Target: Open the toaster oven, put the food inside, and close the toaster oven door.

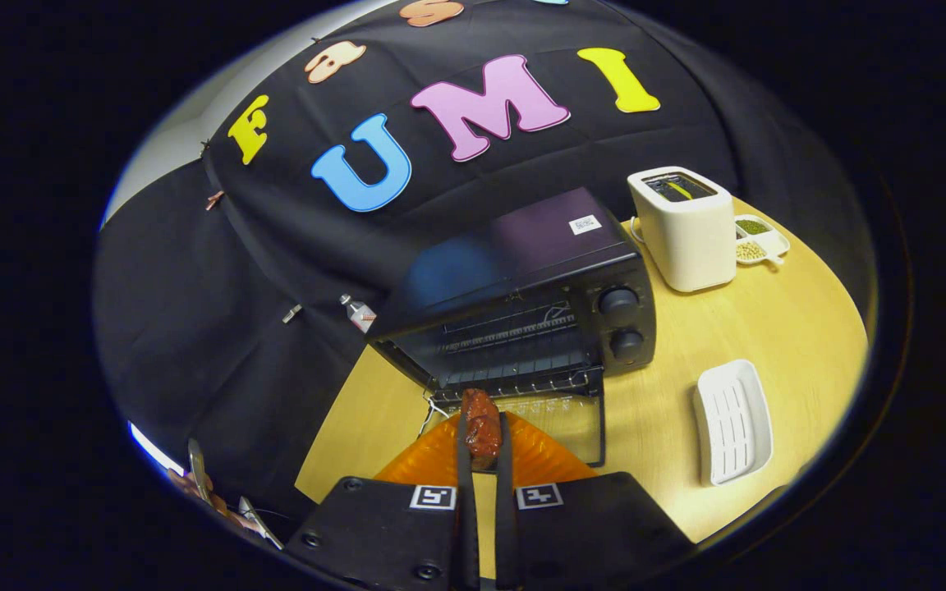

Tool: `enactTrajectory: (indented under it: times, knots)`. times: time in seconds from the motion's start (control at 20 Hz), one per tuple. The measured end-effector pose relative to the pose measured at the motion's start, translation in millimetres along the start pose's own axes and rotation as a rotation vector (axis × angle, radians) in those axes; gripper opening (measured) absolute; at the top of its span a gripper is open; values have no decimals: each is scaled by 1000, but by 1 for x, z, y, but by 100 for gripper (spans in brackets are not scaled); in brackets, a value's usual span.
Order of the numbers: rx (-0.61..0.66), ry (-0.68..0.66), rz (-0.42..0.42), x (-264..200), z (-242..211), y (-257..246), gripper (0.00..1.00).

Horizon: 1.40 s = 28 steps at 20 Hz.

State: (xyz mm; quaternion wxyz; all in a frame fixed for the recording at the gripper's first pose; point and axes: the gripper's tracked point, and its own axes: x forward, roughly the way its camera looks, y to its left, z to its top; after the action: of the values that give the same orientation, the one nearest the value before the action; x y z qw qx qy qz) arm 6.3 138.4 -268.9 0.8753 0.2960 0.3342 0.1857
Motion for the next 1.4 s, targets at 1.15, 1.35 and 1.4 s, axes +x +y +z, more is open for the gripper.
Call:
enactTrajectory:
  times: [1.15, 1.35, 1.4]
  knots:
    - [62, -149, -76, 170, 28, -20, 19]
    - [-62, -135, -217, 170, 26, -52, 47]
    - [-73, -135, -237, 167, 27, -59, 52]
